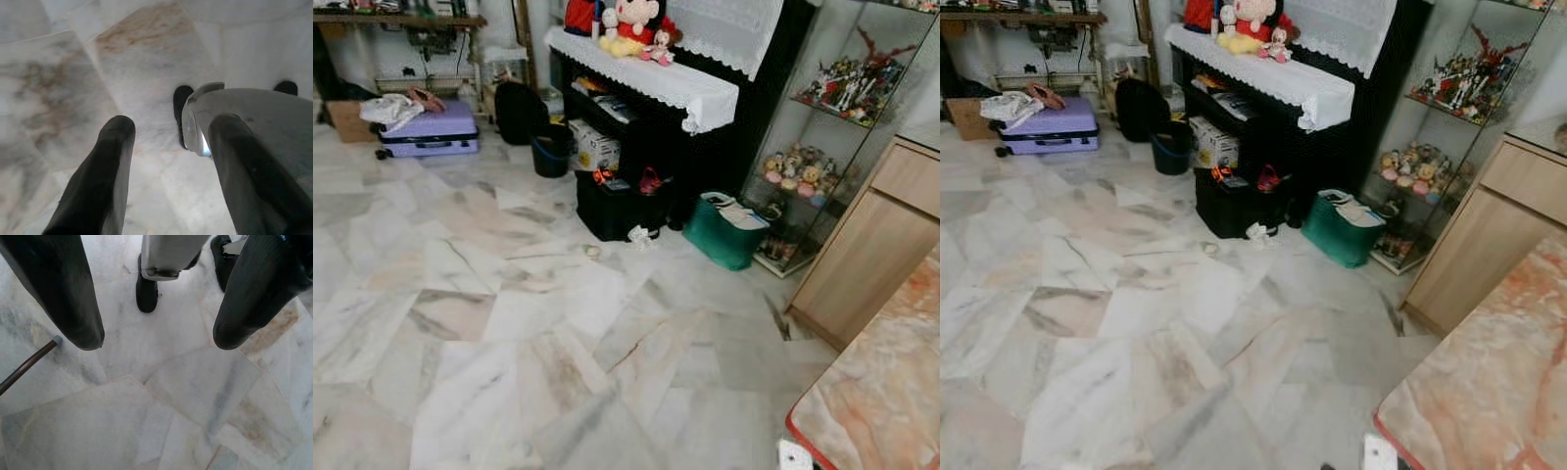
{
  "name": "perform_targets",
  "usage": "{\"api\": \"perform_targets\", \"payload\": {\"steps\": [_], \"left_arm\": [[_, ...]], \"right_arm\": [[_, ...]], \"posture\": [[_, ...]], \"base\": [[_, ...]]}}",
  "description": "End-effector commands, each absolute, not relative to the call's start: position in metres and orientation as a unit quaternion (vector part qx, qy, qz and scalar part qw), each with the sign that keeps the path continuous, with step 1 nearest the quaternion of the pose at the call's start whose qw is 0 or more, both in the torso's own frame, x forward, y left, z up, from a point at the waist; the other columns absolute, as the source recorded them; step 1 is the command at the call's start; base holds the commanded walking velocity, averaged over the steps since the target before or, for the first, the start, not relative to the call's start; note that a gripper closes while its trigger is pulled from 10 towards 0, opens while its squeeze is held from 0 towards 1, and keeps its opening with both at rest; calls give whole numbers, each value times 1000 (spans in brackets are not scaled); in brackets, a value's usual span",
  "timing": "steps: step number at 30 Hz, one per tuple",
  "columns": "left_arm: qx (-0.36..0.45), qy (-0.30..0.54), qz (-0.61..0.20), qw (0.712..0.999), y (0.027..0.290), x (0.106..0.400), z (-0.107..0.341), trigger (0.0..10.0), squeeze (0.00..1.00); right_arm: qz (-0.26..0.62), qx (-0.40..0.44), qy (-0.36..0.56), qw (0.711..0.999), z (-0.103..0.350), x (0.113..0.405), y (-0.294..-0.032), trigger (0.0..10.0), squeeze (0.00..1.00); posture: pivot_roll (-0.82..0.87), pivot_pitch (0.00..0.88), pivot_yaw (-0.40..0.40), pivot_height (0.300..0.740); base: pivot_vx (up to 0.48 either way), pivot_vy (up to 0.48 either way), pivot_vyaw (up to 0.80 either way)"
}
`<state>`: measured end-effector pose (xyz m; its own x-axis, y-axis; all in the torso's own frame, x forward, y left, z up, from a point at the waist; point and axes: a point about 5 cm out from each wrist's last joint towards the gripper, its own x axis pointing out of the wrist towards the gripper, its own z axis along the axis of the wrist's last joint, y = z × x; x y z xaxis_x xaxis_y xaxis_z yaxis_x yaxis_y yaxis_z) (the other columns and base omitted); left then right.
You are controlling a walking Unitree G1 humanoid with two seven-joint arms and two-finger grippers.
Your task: Hang hanger
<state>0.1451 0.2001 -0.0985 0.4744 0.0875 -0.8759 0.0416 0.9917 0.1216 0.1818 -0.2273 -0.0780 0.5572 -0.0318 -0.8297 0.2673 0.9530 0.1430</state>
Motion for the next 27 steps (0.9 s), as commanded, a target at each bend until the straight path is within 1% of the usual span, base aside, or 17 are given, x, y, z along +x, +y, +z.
{"api": "perform_targets", "payload": {"steps": [1, 2, 4, 5, 7, 8, 9, 10, 11, 12, 15, 16, 19, 20, 21, 22, 27], "left_arm": [[70, 513, -14, 856, 184, 144, -101, 10000, 0], [70, 513, -14, 856, 184, 144, -101, 10000, 0], [78, 511, -42, 855, 172, 147, -101, 10000, 0], [78, 511, -42, 855, 172, 147, -101, 10000, 0], [98, 514, -78, 848, 166, 143, -103, 10000, 0], [102, 515, -85, 847, 166, 142, -103, 10000, 0], [106, 511, -87, 848, 169, 144, -102, 10000, 0], [110, 501, -81, 855, 177, 154, -97, 10000, 0], [102, 482, -51, 869, 185, 169, -90, 10000, 0], [102, 482, -51, 869, 185, 169, -90, 10000, 0], [95, 471, -26, 876, 192, 185, -83, 10000, 0], [110, 469, -37, 875, 190, 189, -81, 10000, 0], [117, 463, -39, 878, 191, 196, -78, 10000, 0], [121, 461, -43, 878, 191, 198, -77, 10000, 0], [121, 461, -43, 878, 191, 198, -77, 10000, 0], [126, 461, -53, 877, 189, 199, -76, 10000, 0], [137, 460, -52, 876, 196, 201, -74, 10000, 0]], "right_arm": [[-105, 133, 449, 877, -75, 182, -239, 10000, 0], [-105, 133, 449, 877, -75, 182, -239, 10000, 0], [-111, 129, 454, 875, -76, 174, -249, 10000, 0], [-111, 129, 454, 875, -76, 174, -249, 10000, 0], [-112, 124, 463, 870, -79, 166, -250, 10000, 0], [-114, 124, 466, 868, -80, 164, -249, 10000, 0], [-131, 136, 464, 865, -81, 163, -248, 10000, 0], [-153, 157, 460, 861, -82, 163, -244, 10000, 0], [-150, 164, 454, 863, -81, 168, -240, 10000, 0], [-150, 164, 454, 863, -81, 168, -240, 10000, 0], [-148, 173, 443, 867, -78, 179, -232, 10000, 0], [-145, 179, 441, 867, -77, 184, -228, 10000, 0], [-129, 162, 441, 873, -75, 192, -222, 10000, 0], [-153, 188, 426, 872, -73, 196, -220, 10000, 0], [-153, 188, 426, 872, -73, 196, -220, 10000, 0], [-165, 208, 409, 873, -71, 200, -219, 10000, 0], [-169, 214, 405, 873, -69, 205, -217, 10000, 0]], "posture": [[175, 0, -56, 740], [175, 0, -56, 740], [148, 0, -31, 740], [148, 0, -31, 740], [136, 0, -9, 740], [140, 0, -15, 740], [150, 0, -44, 740], [142, 0, -59, 740], [124, 0, -50, 740], [124, 0, -50, 740], [139, 0, -42, 740], [139, 0, -42, 740], [105, 0, -12, 740], [106, 0, 12, 740], [106, 0, 12, 740], [107, 0, 22, 740], [112, 0, 46, 740]], "base": [[0, 0, 0], [0, 0, 0], [0, 0, 0], [0, 0, 0], [0, 0, 0], [0, 0, 0], [0, 0, 0], [0, 0, 0], [0, 0, 0], [0, 0, 0], [0, 0, 0], [0, 0, 0], [0, 0, 0], [0, 0, 0], [0, 0, 0], [0, 0, 0], [0, 0, 0]]}}
